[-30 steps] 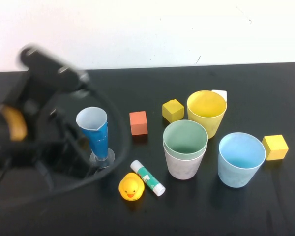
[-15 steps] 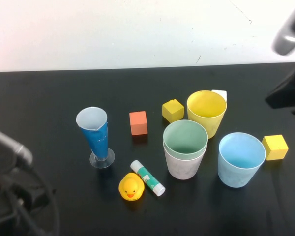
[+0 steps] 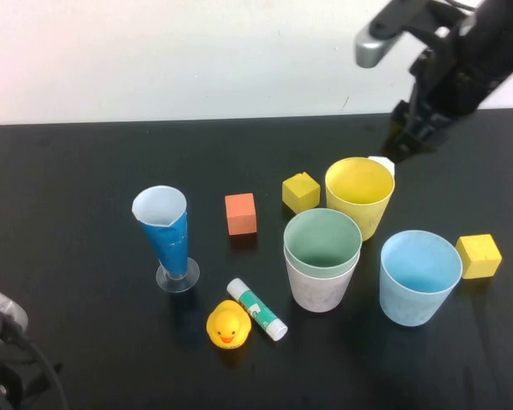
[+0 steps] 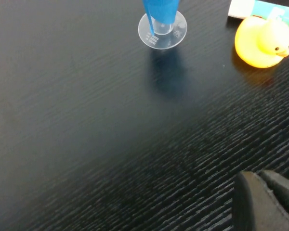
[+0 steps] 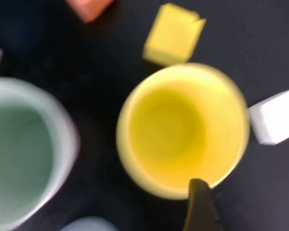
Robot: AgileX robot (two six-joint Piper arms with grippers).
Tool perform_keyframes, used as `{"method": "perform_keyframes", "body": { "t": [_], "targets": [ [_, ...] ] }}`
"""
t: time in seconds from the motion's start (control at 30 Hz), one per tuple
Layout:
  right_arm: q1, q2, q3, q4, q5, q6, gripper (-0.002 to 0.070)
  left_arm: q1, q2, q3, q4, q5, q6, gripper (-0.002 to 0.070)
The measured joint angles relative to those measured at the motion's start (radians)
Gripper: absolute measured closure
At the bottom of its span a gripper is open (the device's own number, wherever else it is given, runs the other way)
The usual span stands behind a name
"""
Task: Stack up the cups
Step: Pick up the yellow cup
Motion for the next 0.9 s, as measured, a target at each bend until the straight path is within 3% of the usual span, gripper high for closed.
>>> {"method": "perform_keyframes", "body": {
  "t": [0.2,0.43,0.5,0.6,0.7,0.9],
  "targets": [
    [0.003,0.192,-0.164,-0.043,0.013,0.035,0.0262,0.0,0.0,0.0,0.014,0.0,0.0,0.0674],
    [0.003,0.31,-0.198,-0.049,0.024,0.062,0.0278,0.0,0.0,0.0,0.031,0.002,0.0,0.0674],
    [0.003,0.323,-0.198,-0.049,0.034,0.06,0.0332,0.0,0.0,0.001,0.036,0.006,0.0,0.0674],
    [0.003,0.327,-0.203,-0.045,0.039,0.058,0.0514,0.0,0.0,0.001,0.04,0.01,0.0,0.0674],
    [0.003,0.327,-0.233,-0.043,0.051,0.058,0.0629,0.0,0.0,0.001,0.04,0.012,0.0,0.0674],
    [0.004,0.262,-0.284,-0.039,0.056,0.058,0.0649,0.0,0.0,0.001,0.041,0.012,-0.018,0.0675]
  ]
}}
